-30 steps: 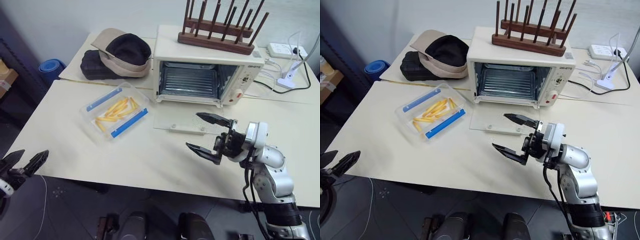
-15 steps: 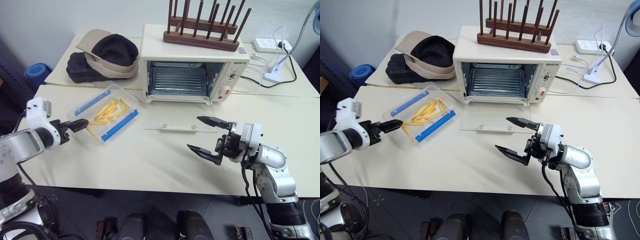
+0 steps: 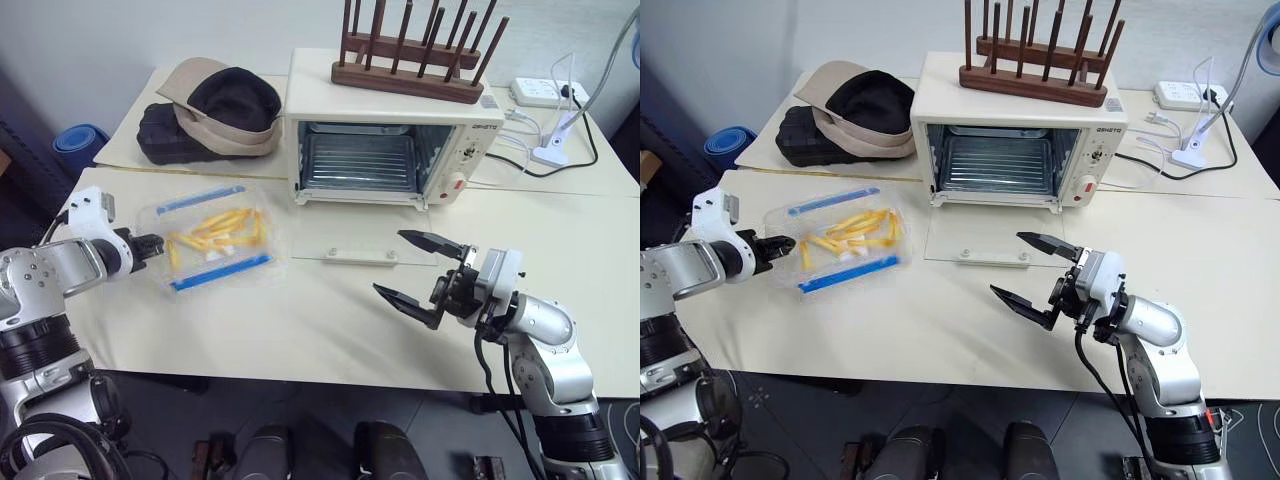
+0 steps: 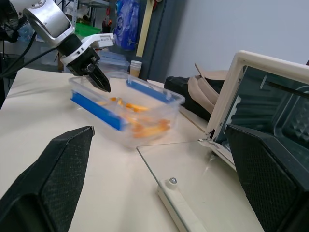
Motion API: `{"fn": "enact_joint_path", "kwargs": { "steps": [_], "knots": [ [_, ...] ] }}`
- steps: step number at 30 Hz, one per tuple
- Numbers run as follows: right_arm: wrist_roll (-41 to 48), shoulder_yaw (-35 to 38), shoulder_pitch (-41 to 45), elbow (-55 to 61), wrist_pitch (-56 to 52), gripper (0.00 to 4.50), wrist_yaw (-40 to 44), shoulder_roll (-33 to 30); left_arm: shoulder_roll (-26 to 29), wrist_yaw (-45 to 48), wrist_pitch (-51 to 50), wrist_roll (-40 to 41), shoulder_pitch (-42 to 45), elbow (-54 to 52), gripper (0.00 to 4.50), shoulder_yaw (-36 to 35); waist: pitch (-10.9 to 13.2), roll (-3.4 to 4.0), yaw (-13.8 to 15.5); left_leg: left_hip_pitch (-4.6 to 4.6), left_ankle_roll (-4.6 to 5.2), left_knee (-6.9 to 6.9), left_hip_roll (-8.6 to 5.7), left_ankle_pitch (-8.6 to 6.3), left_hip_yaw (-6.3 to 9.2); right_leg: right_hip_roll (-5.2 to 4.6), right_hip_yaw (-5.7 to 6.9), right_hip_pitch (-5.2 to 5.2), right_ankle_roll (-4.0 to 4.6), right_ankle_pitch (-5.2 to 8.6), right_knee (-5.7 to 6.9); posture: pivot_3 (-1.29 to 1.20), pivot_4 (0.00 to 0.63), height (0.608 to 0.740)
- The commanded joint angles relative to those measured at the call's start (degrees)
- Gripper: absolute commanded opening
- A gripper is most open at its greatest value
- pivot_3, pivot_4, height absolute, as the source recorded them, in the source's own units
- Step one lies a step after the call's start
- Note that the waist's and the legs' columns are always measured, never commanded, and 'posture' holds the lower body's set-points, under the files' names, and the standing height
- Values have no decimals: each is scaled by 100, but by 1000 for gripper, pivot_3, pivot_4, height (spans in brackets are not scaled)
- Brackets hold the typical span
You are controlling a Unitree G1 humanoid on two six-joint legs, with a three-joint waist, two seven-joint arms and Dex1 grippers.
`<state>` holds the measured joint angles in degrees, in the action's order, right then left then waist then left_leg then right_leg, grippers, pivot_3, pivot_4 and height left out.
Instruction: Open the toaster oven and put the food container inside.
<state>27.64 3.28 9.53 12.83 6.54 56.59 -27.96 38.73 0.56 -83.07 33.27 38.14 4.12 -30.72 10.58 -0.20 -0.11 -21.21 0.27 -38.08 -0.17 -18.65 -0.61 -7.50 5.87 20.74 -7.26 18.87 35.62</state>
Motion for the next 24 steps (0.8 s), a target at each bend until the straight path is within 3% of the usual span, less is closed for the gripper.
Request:
{"fn": "enact_joint_path", "kwargs": {
  "steps": [1, 4, 8, 13, 21, 24],
  "knots": [
    [35, 265, -119, 100, 167, 4500, -17, -103, 449, 461, 105, -13, 299, -26, 4, 106, 1, -1, 3, 0, 0, 1, 0, 0, 0, 1, 0, 1, 0, 0, 0, 0, 150, 740],
    [45, 383, -243, 118, 186, 4500, -12, -193, 785, 825, 154, -4, 463, -152, 4, 472, 2, -3, 4, -2, 0, 0, -1, 0, 1, -1, 0, 0, 0, 0, -1, 0, 150, 740],
    [64, 659, -486, 124, 170, 4500, -98, -313, 538, 1036, -275, 159, 992, -408, 4, 982, 2, -4, 86, -4, 1, -1, -5, 0, 9, -4, 2, -4, 0, 0, 0, 0, 150, 740],
    [32, 947, -853, 186, 178, 4500, -241, -410, -562, 821, -638, -40, 1799, -346, 4, 1488, 4, -8, 174, -9, 3, -9, -10, -1, 7, -6, 1, -7, -1, -1, -1, 0, 150, 740],
    [1, 1030, -1385, 692, 122, 4500, -587, -328, -2059, 547, 157, -575, 2523, 477, 4, 1996, 7, -12, 103, -8, -5, -2, -11, 4, -21, 10, 0, 7, -2, 0, -2, 0, 150, 740],
    [-14, 1031, -1573, 894, 104, 4500, -763, -284, -2346, 474, 513, -800, 2712, 805, 4, 2099, 7, -12, 129, -9, -6, -4, -10, 5, -20, 8, 0, 8, -2, 0, -1, 0, 150, 740]
  ]
}}
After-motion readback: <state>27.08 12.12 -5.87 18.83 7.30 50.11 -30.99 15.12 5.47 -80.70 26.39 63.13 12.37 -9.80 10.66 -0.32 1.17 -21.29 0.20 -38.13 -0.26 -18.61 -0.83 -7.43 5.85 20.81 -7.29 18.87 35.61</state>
